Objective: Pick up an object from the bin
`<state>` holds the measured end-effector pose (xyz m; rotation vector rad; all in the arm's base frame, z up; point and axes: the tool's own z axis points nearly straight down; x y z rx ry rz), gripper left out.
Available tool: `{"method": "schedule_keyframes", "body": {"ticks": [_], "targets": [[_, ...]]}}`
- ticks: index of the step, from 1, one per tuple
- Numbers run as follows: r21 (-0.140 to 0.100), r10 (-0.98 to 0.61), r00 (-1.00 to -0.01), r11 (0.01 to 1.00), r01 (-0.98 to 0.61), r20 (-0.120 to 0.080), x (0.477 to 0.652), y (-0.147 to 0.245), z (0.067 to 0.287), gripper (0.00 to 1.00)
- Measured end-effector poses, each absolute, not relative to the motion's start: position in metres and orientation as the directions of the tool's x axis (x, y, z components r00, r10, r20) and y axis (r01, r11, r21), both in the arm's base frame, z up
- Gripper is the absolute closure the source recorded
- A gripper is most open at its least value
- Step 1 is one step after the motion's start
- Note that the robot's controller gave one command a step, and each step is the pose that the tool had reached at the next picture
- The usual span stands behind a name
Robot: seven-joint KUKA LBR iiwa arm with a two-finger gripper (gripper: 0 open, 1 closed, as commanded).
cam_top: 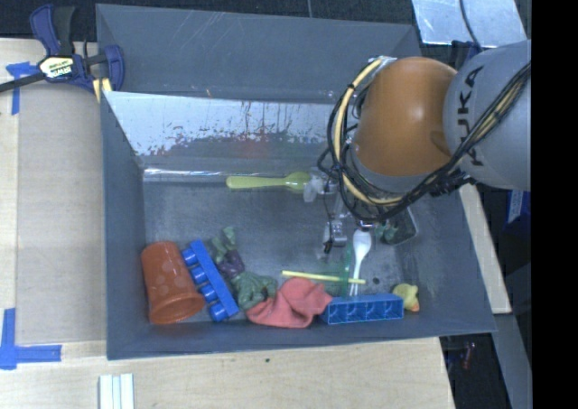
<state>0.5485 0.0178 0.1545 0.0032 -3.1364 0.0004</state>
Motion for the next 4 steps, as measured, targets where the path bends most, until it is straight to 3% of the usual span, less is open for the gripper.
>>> {"method": "schedule_keyframes", "body": {"ticks": [1,2,3,4], "targets": [[0.000,-0.002,-1.000,1.000,-0.002,-0.003,0.550,0.018,0.159,0.00],[0.000,-0.031,-0.999,1.000,-0.031,-0.013,0.533,0.013,0.132,0.00],[-0.001,-0.243,-0.970,0.970,-0.243,-0.003,0.501,-0.007,0.128,0.00],[-0.006,-0.309,-0.951,0.951,-0.309,-0.021,0.497,0.014,0.098,0.00]]}}
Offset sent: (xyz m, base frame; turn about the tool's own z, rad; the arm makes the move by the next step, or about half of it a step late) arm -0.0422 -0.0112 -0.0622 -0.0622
